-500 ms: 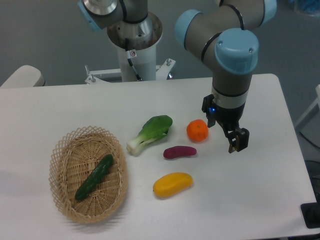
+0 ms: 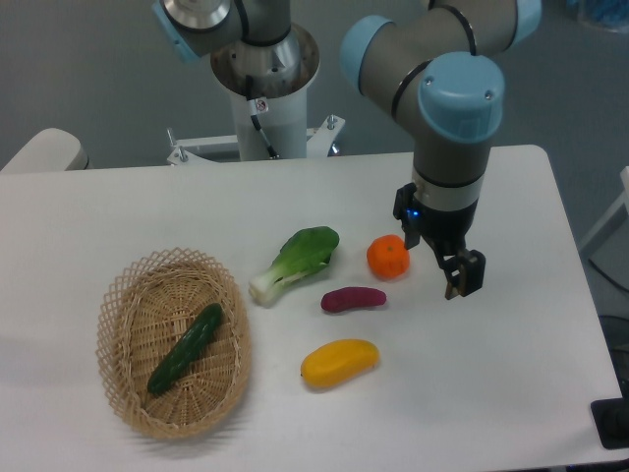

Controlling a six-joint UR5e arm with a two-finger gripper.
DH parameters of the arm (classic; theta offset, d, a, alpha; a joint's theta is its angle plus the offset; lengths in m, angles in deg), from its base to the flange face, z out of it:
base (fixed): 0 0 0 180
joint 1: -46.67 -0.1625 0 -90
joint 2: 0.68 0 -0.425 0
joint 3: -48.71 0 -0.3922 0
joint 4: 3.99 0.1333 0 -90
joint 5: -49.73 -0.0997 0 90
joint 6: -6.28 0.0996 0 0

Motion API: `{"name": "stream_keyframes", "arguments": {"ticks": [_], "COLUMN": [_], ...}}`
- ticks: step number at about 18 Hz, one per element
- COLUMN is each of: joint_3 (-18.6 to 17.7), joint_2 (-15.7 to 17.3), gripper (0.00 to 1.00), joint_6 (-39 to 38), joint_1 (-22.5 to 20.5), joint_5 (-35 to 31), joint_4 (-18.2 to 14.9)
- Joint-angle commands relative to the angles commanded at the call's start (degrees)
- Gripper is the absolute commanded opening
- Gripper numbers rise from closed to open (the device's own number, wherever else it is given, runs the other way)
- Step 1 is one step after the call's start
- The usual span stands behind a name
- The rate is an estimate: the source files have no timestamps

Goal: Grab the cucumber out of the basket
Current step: 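Move the gripper from beside the orange over the wicker basket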

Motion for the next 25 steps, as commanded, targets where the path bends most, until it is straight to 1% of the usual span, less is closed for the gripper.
{"name": "stream_keyframes", "arguments": {"ticks": [2, 5, 7, 8, 10, 13, 16, 18, 19, 21, 23, 25], "joint_3": [-1.59, -1.85, -2.03, -1.86, -2.73, -4.67, -5.37, -6.77, -7.39, -8.01, -9.76, -11.34], "joint_2": [1.06, 1.06, 0.71, 0.53, 0.44, 0.36, -0.70, -0.96, -1.48, -3.41, -3.95, -4.04], "gripper": [1.00, 1.00, 1.00, 1.00, 1.00, 1.00, 1.00, 1.00, 1.00, 1.00, 1.00, 1.00], "joint_6": [-7.01, -19.22, -28.53, -31.19, -34.10, -41.56, -45.09, -47.37, -48.95, -53.51, -58.96, -60.39], "joint_1": [0.26, 3.68, 6.84, 8.34, 10.36, 13.43, 15.73, 17.57, 18.54, 20.38, 21.79, 21.97], "joint_5": [0.52, 0.35, -0.09, -0.09, -0.09, 1.14, 2.63, 3.42, 4.30, 4.92, 4.75, 4.83], "joint_4": [0.09, 0.09, 0.18, 0.18, 0.18, 0.70, 2.11, 2.46, 2.98, 7.10, 11.06, 12.91]}}
